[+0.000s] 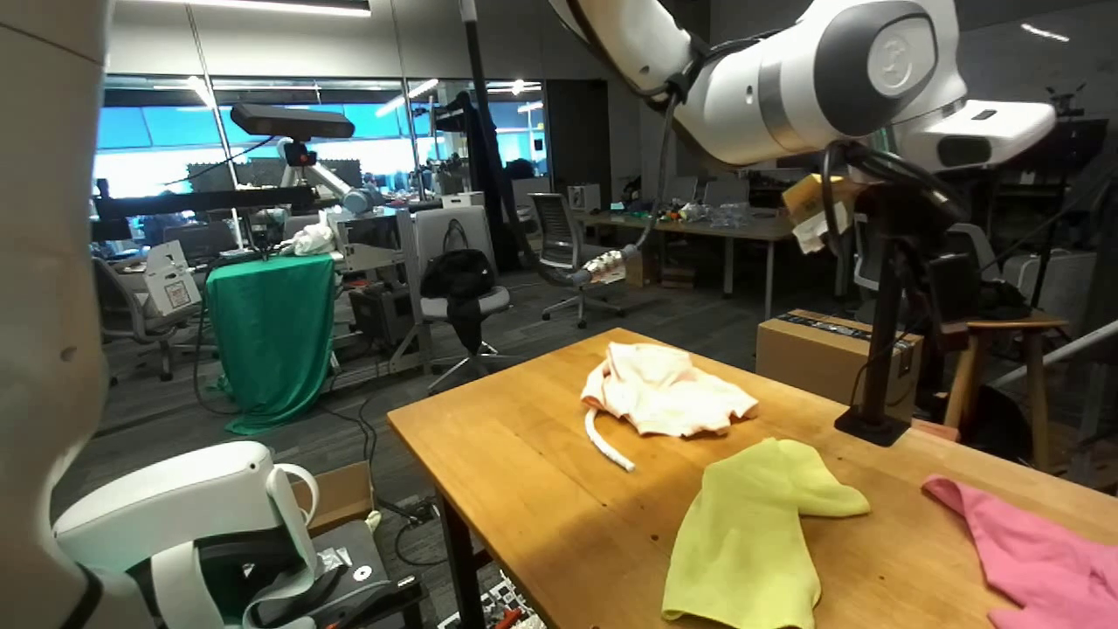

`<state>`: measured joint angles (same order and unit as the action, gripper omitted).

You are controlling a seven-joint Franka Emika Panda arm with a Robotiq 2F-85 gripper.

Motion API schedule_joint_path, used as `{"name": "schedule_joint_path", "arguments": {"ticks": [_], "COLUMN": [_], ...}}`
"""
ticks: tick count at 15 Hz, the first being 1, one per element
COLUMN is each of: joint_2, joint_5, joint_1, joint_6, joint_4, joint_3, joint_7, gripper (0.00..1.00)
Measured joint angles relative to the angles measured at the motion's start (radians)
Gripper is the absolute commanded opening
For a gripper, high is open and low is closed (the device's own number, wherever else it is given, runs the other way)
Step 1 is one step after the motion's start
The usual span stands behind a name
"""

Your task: Separate the objects on the table.

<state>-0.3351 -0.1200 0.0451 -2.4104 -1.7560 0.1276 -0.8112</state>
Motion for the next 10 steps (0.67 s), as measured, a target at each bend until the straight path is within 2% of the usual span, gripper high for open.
{"name": "schedule_joint_path", "arguments": {"ticks": [5, 10], "joint_2": [0.111, 0.132], "joint_5": [0.19, 0.241], "joint_1": [-0.024, -0.065], "joint_6": [0.138, 0.247], "joint_4": [-0.135, -0.206], "joint_3": [-0.091, -0.132], "joint_7": [0.168, 0.259], "gripper": [1.0, 1.0]}}
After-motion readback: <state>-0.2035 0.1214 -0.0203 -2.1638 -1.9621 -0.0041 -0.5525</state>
